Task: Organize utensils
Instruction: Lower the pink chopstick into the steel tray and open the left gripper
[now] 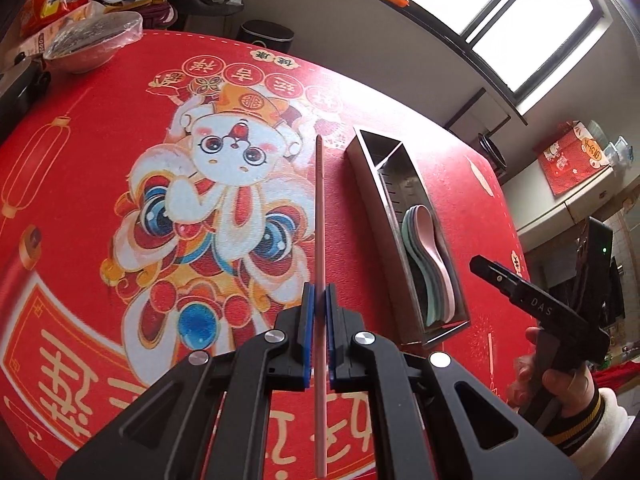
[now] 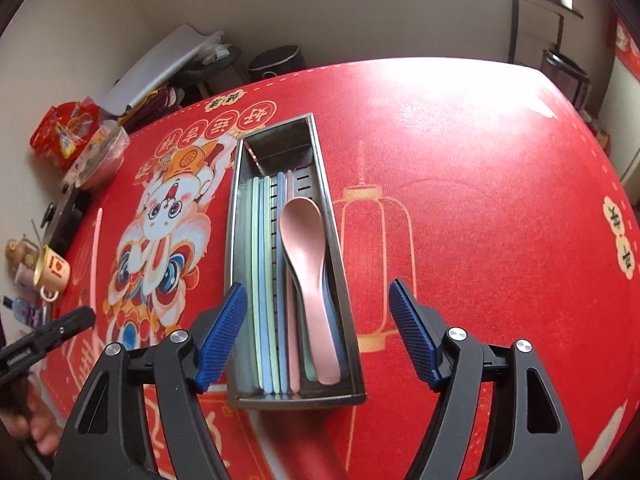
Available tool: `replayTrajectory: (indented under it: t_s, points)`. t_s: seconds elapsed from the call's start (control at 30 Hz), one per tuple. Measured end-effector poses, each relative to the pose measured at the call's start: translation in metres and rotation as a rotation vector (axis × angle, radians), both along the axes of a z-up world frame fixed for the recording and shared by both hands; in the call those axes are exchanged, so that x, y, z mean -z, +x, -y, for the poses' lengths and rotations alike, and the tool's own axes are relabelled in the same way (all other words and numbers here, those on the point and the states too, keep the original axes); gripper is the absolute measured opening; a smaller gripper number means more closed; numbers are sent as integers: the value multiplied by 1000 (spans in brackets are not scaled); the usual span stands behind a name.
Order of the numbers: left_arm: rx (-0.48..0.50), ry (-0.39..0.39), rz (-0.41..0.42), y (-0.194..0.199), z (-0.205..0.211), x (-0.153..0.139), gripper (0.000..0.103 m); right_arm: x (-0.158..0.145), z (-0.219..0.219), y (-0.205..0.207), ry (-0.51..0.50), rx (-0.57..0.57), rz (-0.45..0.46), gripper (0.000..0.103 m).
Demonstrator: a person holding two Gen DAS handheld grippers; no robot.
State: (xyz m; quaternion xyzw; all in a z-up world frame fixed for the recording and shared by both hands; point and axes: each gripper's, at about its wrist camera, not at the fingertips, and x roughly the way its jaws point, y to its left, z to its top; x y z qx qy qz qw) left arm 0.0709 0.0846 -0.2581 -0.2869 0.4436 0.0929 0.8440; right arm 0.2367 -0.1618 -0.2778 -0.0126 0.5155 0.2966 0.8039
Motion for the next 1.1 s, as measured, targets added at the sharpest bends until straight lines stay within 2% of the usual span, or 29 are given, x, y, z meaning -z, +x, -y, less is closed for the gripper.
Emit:
replayTrajectory:
  t_s: [0.1, 0.4, 0.53, 0.77, 1.1]
  points:
    - [5, -12, 1, 17, 13, 2, 5, 3, 15, 4, -3, 29, -10, 88]
    - [12, -37, 17, 69, 49, 8, 5, 4, 42, 20, -18, 5, 10, 88]
    - [5, -51, 7, 79, 52, 16, 5, 3, 51, 25, -3, -1, 11, 88]
    - [43, -42, 17, 78, 54, 7, 5, 7, 58, 31, 24, 19, -15, 88]
    - [76, -25, 43, 63, 50, -26, 5, 11, 60, 29, 63, 47, -32, 88]
